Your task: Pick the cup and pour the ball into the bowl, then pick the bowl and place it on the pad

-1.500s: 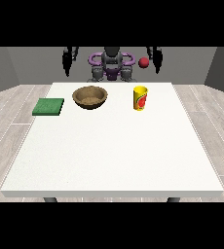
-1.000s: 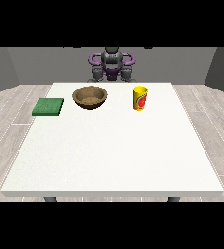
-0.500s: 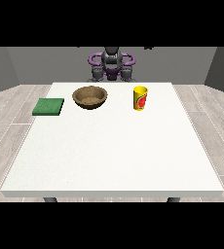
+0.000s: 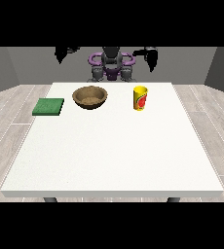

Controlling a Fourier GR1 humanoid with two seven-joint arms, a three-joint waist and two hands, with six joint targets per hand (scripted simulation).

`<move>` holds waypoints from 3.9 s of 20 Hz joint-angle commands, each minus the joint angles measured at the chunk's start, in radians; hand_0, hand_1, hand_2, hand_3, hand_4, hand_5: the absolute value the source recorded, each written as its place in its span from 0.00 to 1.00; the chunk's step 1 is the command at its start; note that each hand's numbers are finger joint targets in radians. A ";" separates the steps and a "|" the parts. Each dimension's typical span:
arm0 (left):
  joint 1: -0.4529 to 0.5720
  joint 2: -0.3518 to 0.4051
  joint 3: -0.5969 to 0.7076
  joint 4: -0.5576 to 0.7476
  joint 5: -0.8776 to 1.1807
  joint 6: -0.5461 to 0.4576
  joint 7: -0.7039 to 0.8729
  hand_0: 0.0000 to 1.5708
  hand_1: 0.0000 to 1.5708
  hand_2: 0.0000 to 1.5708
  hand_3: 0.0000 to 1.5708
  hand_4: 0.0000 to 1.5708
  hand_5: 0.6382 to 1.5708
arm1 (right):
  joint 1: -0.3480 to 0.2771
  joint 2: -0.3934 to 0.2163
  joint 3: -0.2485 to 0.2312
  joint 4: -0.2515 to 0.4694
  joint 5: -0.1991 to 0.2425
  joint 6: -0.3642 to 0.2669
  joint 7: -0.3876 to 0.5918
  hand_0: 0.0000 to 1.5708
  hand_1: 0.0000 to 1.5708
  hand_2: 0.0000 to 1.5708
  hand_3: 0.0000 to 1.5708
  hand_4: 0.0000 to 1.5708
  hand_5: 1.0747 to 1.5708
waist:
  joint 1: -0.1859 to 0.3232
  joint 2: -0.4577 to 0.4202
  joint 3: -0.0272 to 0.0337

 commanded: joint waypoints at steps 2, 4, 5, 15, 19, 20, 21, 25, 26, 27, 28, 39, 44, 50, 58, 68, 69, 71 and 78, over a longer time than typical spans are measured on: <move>0.019 0.011 0.039 0.148 -0.024 -0.033 -0.275 0.00 0.00 0.00 0.00 0.34 0.91 | -0.018 -0.031 -0.058 0.044 -0.035 0.056 -0.136 0.00 0.00 0.00 0.00 0.44 0.96 | -0.019 0.142 -0.0004; 0.017 0.013 0.046 0.238 -0.034 -0.035 -0.294 0.00 0.00 0.00 0.00 0.26 0.91 | -0.023 -0.062 -0.083 0.056 -0.070 0.085 -0.104 0.00 0.00 0.00 0.00 0.43 0.95 | -0.029 0.117 -0.0003; -0.033 0.024 0.067 0.273 -0.016 -0.043 -0.308 0.00 0.00 0.00 0.00 0.23 0.91 | -0.058 -0.092 -0.120 0.080 -0.105 0.112 -0.116 0.00 0.00 0.00 0.00 0.43 0.96 | -0.039 0.138 -0.0002; -0.110 0.049 0.107 0.677 -0.021 -0.105 -0.499 0.00 0.00 0.00 0.00 0.09 0.85 | -0.019 -0.066 -0.095 0.130 -0.075 0.093 -0.113 0.00 0.00 0.00 0.00 0.43 0.98 | -0.030 0.049 -0.0006; -0.198 0.072 0.162 0.772 0.000 -0.090 -0.564 0.00 0.00 0.00 0.00 0.13 0.84 | -0.016 -0.101 -0.148 0.221 -0.109 0.181 -0.257 0.00 0.00 0.00 0.00 0.43 0.98 | -0.062 0.107 -0.0004; -0.230 0.051 0.145 0.812 -0.020 -0.070 -0.589 0.00 0.00 0.00 0.00 0.12 0.84 | -0.108 -0.135 -0.179 0.222 -0.137 0.139 -0.153 0.00 0.00 0.00 0.00 0.43 0.98 | -0.049 0.121 -0.0006; -0.201 0.046 0.129 0.851 -0.027 -0.083 -0.593 0.00 0.00 0.00 0.00 0.12 0.84 | -0.060 -0.125 -0.167 0.247 -0.122 0.158 -0.183 0.00 0.00 0.00 0.00 0.43 0.99 | -0.034 0.072 -0.0003; -0.224 0.036 0.145 0.943 -0.024 -0.070 -0.666 0.00 0.00 0.00 0.00 0.41 0.96 | -0.066 -0.145 -0.194 0.287 -0.137 0.179 -0.211 0.00 0.00 0.00 0.00 0.43 0.99 | -0.037 0.087 -0.0003; -0.219 0.048 0.187 0.985 -0.013 -0.046 -0.734 0.00 0.00 0.00 0.00 0.56 0.98 | -0.043 -0.131 -0.164 0.205 -0.149 0.187 -0.180 0.00 0.00 0.00 0.00 0.43 0.99 | -0.073 0.106 -0.0007; -0.235 0.052 0.172 1.002 -0.042 -0.023 -0.732 0.44 0.44 0.41 0.00 0.64 0.98 | -0.083 -0.189 -0.191 0.184 -0.172 0.202 -0.121 0.00 0.00 0.00 0.00 0.43 1.00 | -0.101 0.132 -0.0010; -0.268 0.056 0.150 0.979 -0.080 0.026 -0.718 0.59 0.59 0.84 0.88 0.79 0.97 | -0.120 -0.181 -0.213 0.250 -0.182 0.212 -0.198 0.00 0.00 0.00 0.00 0.42 1.00 | -0.089 0.175 -0.0004; -0.290 0.069 0.074 1.030 -0.217 0.211 -0.620 0.81 0.81 1.00 1.00 0.89 0.86 | -0.109 -0.318 -0.328 0.352 -0.315 0.289 -0.050 0.00 0.00 0.00 0.17 0.41 0.99 | -0.070 0.001 0.0006; -0.375 0.016 -0.091 0.979 -0.426 0.403 -0.433 0.83 0.83 1.00 1.00 0.89 0.91 | -0.094 -0.318 -0.336 0.501 -0.268 0.315 -0.124 0.00 0.00 0.00 0.18 0.41 0.99 | -0.033 -0.078 0.0039; -0.483 0.078 -0.285 1.091 -0.758 0.524 -0.154 0.87 0.87 1.00 1.00 0.93 0.96 | -0.124 -0.338 -0.336 0.547 -0.286 0.324 -0.082 0.00 0.00 0.00 0.10 0.43 0.98 | -0.049 -0.148 0.0056; -0.617 -0.057 -0.452 1.181 -1.039 0.502 0.207 0.87 0.87 1.00 1.00 0.92 0.97 | -0.071 -0.361 -0.364 0.667 -0.290 0.408 -0.153 0.00 0.00 0.00 0.00 0.44 0.98 | -0.041 -0.178 0.0021; -0.828 -0.067 -0.690 1.225 -1.310 0.251 0.528 0.94 0.94 1.00 1.00 0.70 1.00 | -0.187 -0.339 -0.326 0.727 -0.247 0.345 -0.145 0.00 0.00 0.00 0.16 0.44 0.97 | -0.044 -0.181 0.0014; -0.844 -0.067 -0.705 1.218 -1.326 0.213 0.562 0.92 0.92 1.00 1.00 0.69 1.00 | -0.145 -0.334 -0.319 0.742 -0.235 0.393 -0.202 0.00 0.00 0.00 0.19 0.45 0.97 | -0.056 -0.188 0.0019; -0.814 -0.067 -0.768 1.175 -1.341 0.139 0.570 0.77 0.77 1.00 1.00 0.67 1.00 | -0.171 -0.305 -0.292 0.750 -0.213 0.344 -0.172 0.00 0.00 0.00 0.18 0.44 0.96 | -0.053 -0.212 0.0012; -0.775 -0.067 -0.875 1.040 -1.361 -0.067 0.623 0.12 0.12 0.79 1.00 0.71 1.00 | -0.248 -0.276 -0.259 0.746 -0.219 0.326 -0.143 0.00 0.00 0.00 0.22 0.44 0.96 | -0.113 -0.188 0.0001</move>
